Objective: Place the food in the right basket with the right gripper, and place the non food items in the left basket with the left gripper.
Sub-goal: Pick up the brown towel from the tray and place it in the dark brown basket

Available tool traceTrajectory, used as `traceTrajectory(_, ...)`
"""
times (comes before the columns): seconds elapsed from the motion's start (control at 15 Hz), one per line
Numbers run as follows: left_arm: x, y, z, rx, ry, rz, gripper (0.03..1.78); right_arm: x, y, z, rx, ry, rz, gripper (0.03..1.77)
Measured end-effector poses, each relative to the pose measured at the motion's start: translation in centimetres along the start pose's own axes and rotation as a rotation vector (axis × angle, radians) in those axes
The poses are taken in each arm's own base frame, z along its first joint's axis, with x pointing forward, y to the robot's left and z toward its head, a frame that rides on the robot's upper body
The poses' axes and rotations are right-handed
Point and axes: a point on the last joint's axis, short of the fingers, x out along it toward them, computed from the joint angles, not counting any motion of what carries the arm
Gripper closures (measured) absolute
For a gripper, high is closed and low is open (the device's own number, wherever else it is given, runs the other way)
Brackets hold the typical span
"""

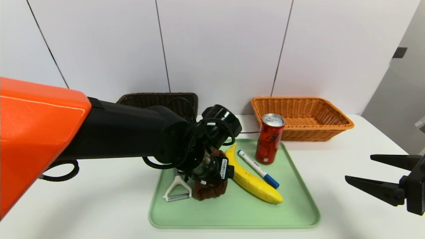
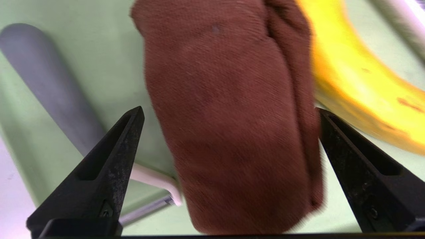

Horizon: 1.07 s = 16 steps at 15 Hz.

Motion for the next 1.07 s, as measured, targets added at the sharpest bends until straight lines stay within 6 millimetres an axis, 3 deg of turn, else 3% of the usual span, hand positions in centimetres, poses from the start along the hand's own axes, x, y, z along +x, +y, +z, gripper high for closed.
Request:
traceTrajectory(0.27, 0.6, -0.1, -0.2, 0.005, 0.011, 0.020, 0.03, -0.1, 0.0, -0.1, 0.001, 0.000, -0.001, 0.04)
traceTrajectory(0.6, -0.9, 0.2, 0.1, 0.001, -0.003, 0.013, 0.03, -0.1, 0.0, -0.2, 0.005, 0.002, -0.002, 0.04)
traceTrajectory(0.93, -0.7, 0.3, -0.2, 0.008, 0.019, 0.025, 0.03, -0.1, 0.1, -0.3, 0.005, 0.003, -0.002, 0.04)
traceTrajectory(1.07, -0.7, 0.3, -0.2, 0.010, 0.021, 0.025, 0.32, -0.2, 0.1, -0.4, 0.004, 0.001, -0.003, 0.04)
